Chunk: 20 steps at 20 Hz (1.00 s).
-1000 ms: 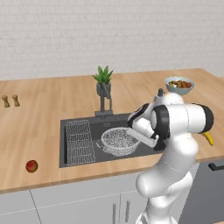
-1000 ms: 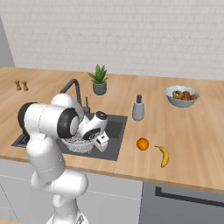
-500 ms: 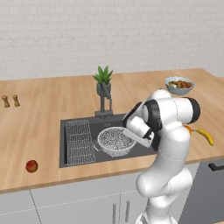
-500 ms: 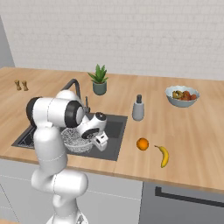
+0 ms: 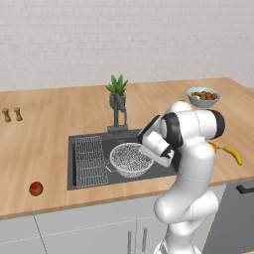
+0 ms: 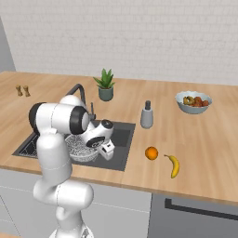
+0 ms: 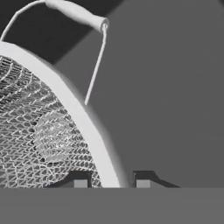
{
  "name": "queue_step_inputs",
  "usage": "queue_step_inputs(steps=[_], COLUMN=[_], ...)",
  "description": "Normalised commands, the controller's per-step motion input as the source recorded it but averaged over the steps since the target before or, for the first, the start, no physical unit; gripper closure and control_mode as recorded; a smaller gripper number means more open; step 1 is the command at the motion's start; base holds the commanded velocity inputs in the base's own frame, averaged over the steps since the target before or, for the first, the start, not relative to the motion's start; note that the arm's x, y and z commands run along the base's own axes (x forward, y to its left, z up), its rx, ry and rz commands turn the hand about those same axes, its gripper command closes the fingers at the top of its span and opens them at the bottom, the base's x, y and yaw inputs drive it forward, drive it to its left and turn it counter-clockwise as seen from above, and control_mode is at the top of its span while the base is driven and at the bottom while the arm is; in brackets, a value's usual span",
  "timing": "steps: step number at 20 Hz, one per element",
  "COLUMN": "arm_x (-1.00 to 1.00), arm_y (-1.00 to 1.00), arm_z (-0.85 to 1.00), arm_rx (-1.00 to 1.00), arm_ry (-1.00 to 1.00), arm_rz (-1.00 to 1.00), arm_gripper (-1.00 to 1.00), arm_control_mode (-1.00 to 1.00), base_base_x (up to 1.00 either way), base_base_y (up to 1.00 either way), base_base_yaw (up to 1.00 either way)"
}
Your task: Put the colander in the sink, put the orange, apple, banana in the colander, and turn on the sink faucet and pour water over the colander.
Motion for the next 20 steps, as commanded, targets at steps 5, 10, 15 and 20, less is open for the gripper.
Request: queue_step_inputs(steps=[5,10,15,20], arm_x=[0.01,0.0,0.06,0.0], arm_y=[0.34,0.42,0.45,0.25], arm_z=[-0.03,-0.03,-0.1,-0.18], arm_rx=[0.0,0.0,0.0,0.0], arm_ry=[0.0,0.0,0.01,0.05], arm_rz=[-0.11,-0.18,-0.2,-0.11], arm_gripper=[1.0,1.0,1.0,1.0], arm_control_mode=[-1.0,-1.0,-1.0,-1.0], base_base_x=[0.0,0.0,0.0,0.0], base_base_y=[0.0,0.0,0.0,0.0], base_base_yaw=[0.0,0.0,0.0,0.0])
